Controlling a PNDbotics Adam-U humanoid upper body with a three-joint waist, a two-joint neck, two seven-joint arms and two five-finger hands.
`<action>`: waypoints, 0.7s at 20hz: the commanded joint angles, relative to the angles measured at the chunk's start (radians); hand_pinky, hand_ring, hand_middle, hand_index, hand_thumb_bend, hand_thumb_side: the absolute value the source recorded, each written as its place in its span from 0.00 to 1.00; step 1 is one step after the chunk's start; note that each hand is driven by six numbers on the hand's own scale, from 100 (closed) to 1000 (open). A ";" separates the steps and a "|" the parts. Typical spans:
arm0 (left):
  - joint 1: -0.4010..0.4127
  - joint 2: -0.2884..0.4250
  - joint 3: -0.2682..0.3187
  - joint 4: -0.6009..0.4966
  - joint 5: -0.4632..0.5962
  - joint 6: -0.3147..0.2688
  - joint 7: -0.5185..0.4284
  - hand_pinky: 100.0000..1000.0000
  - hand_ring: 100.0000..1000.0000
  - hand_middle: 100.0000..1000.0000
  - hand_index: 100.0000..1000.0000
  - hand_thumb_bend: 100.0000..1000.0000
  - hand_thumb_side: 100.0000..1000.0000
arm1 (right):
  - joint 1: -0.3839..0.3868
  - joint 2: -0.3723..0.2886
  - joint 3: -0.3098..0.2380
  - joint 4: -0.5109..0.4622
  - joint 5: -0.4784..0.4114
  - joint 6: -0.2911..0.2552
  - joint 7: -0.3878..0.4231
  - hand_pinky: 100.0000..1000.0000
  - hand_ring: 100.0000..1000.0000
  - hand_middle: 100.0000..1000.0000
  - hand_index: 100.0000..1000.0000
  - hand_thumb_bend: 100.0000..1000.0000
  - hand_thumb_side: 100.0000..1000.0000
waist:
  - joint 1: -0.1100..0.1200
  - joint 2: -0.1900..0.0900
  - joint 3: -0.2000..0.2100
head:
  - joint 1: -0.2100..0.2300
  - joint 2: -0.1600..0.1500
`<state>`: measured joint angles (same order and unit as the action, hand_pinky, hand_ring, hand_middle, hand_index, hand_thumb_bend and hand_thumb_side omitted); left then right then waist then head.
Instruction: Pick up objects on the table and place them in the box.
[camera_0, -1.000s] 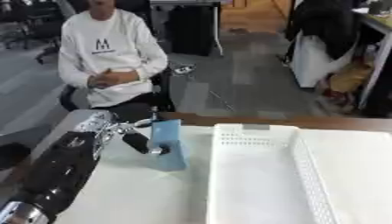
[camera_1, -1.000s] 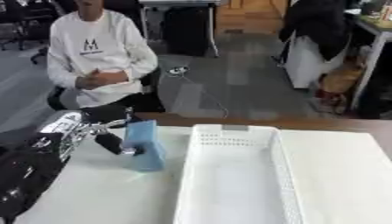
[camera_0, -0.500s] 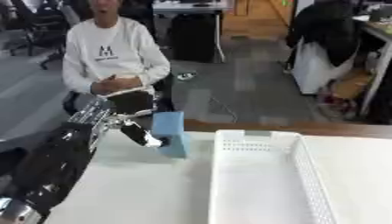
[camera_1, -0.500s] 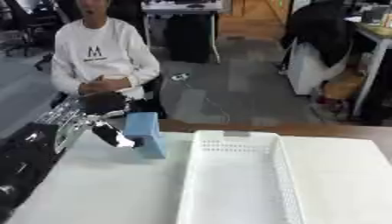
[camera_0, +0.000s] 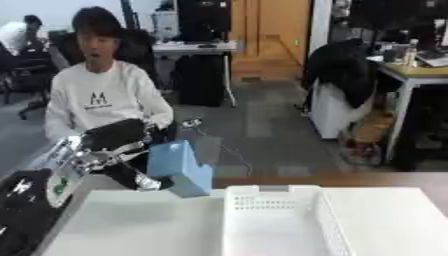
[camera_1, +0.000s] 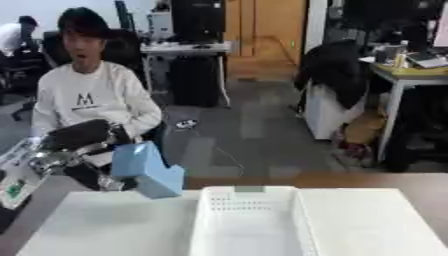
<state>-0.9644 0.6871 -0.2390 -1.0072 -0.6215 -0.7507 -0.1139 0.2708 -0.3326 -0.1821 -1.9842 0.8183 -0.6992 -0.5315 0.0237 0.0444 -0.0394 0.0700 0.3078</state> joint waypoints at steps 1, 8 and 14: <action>-0.024 0.034 -0.009 -0.068 0.147 0.019 -0.043 0.00 0.00 0.00 0.27 0.00 0.70 | 0.001 -0.005 -0.006 -0.016 0.006 -0.168 -0.178 0.00 0.24 0.17 0.35 0.00 0.73 | 0.001 -0.013 0.000 | -0.020 -0.028; -0.059 -0.010 -0.052 -0.119 0.322 -0.032 -0.132 0.00 0.00 0.00 0.28 0.00 0.63 | -0.008 -0.019 -0.003 -0.016 -0.011 -0.174 -0.176 0.00 0.24 0.17 0.35 0.00 0.72 | 0.003 -0.014 -0.016 | 0.004 -0.034; -0.089 -0.058 -0.072 -0.089 0.345 -0.087 -0.185 0.00 0.00 0.00 0.28 0.00 0.65 | -0.026 -0.041 -0.005 -0.016 -0.046 -0.183 -0.166 0.00 0.24 0.17 0.35 0.00 0.72 | 0.008 -0.011 -0.040 | 0.028 -0.025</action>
<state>-1.0267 0.6211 -0.3128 -1.0941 -0.2852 -0.8158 -0.2805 0.2517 -0.3458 -0.1815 -1.9842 0.7831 -0.7060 -0.5247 0.0334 0.0430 -0.0810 0.0851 0.2858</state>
